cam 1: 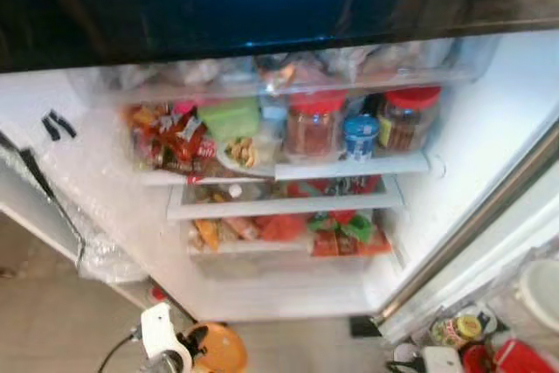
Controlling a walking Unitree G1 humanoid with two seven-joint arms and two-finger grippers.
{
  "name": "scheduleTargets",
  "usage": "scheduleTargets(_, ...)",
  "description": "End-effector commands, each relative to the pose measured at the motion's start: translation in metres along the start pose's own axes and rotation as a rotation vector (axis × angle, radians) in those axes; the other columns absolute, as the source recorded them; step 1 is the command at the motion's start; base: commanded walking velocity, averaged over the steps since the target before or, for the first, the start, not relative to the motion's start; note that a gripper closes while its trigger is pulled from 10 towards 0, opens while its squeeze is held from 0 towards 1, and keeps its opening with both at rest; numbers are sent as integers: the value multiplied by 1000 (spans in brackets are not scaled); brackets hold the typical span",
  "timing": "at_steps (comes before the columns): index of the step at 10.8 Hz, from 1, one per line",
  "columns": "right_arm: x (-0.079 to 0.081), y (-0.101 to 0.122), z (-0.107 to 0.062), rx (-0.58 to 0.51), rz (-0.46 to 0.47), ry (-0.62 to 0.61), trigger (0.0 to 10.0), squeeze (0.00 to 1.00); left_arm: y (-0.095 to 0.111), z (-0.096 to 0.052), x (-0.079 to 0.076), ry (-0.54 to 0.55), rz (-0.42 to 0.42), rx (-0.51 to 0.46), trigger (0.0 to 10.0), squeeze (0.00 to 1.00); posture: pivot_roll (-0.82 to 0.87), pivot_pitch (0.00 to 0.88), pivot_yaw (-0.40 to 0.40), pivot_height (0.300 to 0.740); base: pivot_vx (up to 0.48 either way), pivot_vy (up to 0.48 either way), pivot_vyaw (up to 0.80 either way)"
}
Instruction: Restocking fridge
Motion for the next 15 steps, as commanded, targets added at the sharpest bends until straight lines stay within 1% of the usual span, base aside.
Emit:
scheduleTargets(1,4,0,0,-1,11,12,10000,0,22,3,-13,-71,-5,-85,10000,0,-128,101,70,740,0,0,0)
scheduleTargets(2,4,0,0,-4,12,13,10000,0,38,5,-29,-152,-17,-143,10000,0,-123,103,70,740,0,0,0)
scheduleTargets(3,4,-1,-1,-3,9,14,10000,0,52,6,-45,-249,-51,-188,10000,0,-120,103,69,740,0,0,0)
scheduleTargets(4,4,-1,-1,-5,8,16,10000,0,61,5,-69,-398,-88,-197,10000,0,-121,105,69,740,0,0,0)
scheduleTargets(5,4,-1,-1,-10,14,18,10000,0,62,3,-85,-516,-169,-174,10000,0,-125,108,72,740,0,0,0)
scheduleTargets(6,4,-2,-1,-13,25,16,10000,0,63,-2,-98,-636,-265,-175,10000,0,-127,109,74,740,0,0,0)
scheduleTargets(7,5,-2,-1,-14,27,18,10000,0,64,-10,-105,-733,-321,-183,10000,0,-129,109,73,740,0,0,0)
scheduleTargets(8,5,-2,-1,-13,25,20,10000,0,62,-15,-111,-774,-256,-187,10000,0,-124,108,71,740,0,0,0)
scheduleTargets(10,6,-3,-1,-12,22,25,10000,0,69,-25,-125,-844,-195,-199,10000,0,-129,96,77,740,0,0,0)
scheduleTargets(12,7,-4,-2,-7,39,19,10000,0,71,-28,-132,-862,-174,-188,10000,0,-139,83,88,740,0,0,0)
scheduleTargets(15,9,-5,-2,-5,49,16,10000,0,67,-30,-136,-861,-161,-161,10000,0,-138,89,95,740,0,0,0)
Point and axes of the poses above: a point about 5 cm out from each wrist's last joint towards the gripper, its own z axis pointing out of the wrist towards the gripper, its own y axis along the axis of the wrist's last joint, x = y × z, the point moved 2 cm from there along z, pointing out of the wrist towards the gripper, and after that the axes turned 13 degrees about -z, right-handed, at the moved point
